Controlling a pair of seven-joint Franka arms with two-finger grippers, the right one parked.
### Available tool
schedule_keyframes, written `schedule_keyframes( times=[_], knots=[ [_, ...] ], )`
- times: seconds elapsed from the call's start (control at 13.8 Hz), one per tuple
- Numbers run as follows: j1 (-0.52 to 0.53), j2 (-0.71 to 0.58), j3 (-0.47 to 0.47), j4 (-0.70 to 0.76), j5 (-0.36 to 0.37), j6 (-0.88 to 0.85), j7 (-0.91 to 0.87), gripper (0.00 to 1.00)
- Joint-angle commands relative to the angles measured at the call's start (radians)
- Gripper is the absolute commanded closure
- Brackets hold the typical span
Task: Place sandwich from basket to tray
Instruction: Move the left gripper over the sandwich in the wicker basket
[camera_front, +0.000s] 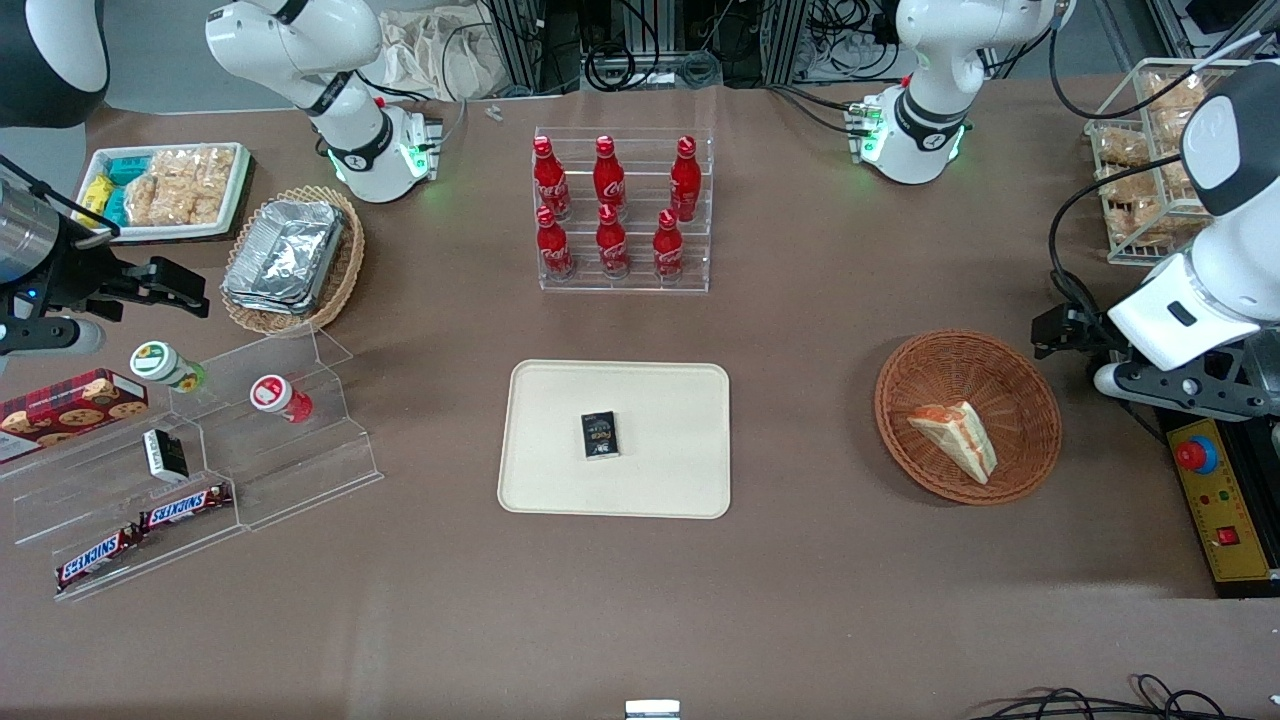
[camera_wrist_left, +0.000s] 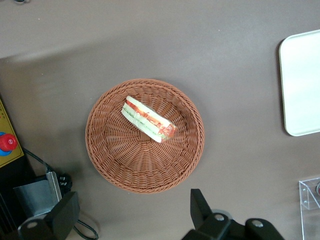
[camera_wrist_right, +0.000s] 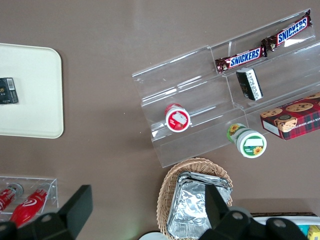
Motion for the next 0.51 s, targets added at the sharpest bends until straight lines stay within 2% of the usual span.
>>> schedule_keyframes(
  times=[0.0, 0.22, 0.44],
  knots=[
    [0.001, 0.015, -0.002, 0.018, 0.007, 0.000, -0.027, 0.00],
    [-0.003, 0.036, -0.003, 0.025, 0.002, -0.001, -0.034, 0.00],
    [-0.005, 0.061, -0.003, 0.001, 0.013, -0.006, -0.175, 0.00]
  ],
)
